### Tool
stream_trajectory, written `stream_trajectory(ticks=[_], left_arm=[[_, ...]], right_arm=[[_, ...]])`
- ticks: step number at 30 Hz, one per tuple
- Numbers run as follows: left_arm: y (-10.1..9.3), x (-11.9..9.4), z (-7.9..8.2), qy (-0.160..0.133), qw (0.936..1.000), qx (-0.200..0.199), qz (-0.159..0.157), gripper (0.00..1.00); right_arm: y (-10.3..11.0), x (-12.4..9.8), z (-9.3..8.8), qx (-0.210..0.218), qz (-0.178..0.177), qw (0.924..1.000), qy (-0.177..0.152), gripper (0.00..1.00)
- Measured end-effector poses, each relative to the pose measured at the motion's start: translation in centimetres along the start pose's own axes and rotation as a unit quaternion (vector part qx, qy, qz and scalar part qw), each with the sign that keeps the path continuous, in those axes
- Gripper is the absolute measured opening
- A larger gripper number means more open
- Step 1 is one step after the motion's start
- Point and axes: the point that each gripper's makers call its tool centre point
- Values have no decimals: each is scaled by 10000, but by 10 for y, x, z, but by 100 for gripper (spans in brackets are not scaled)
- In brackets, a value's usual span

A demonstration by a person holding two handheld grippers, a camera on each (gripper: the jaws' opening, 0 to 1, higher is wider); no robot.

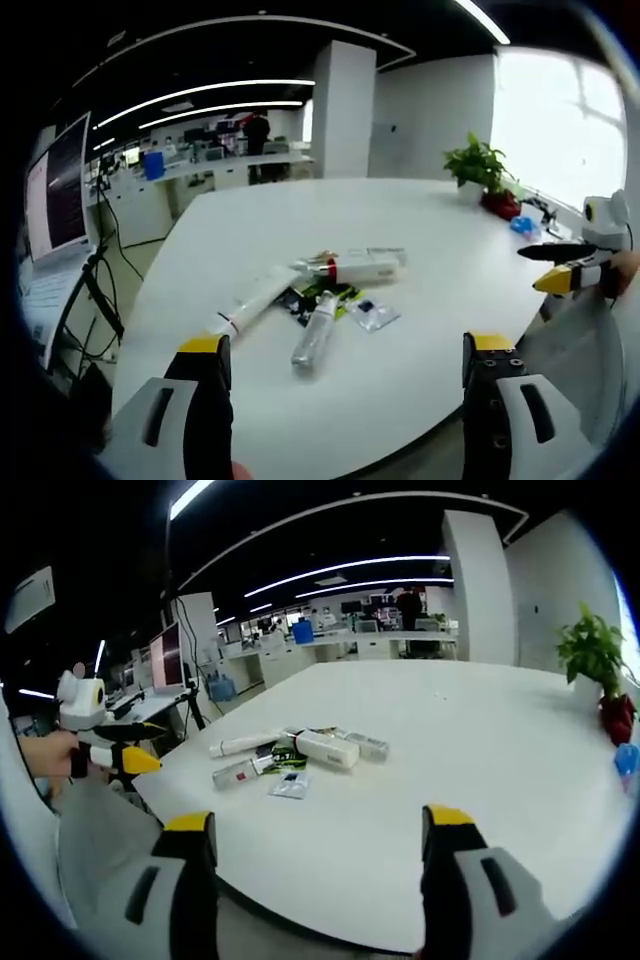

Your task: Arrange the skincare products in the storage area until every visible bottle or jar stands upright without overlapping.

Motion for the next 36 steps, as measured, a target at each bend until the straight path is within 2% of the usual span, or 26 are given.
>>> stream_trajectory(ticks=[24, 32, 36], left_arm=[[-5, 1, -2, 35, 9999, 86, -135, 94], [-5, 1, -2, 40, 9998, 91, -152, 94], [-5, 1, -2, 36, 9998, 90, -168, 94]], right_arm=[[-1, 5, -2, 323, 121, 9992, 198, 84], [-8, 11, 2, 200, 207, 9992, 277, 84], [-11, 17, 0, 92, 338, 9984, 445, 84]])
Point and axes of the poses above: the point that each gripper's makers call its tool centre point, and the gripper's own axes: x roughly forward along the fingers, y roughly to its left, z roughly out of its top, and after that the axes turned 8 degrees about z, right-handed
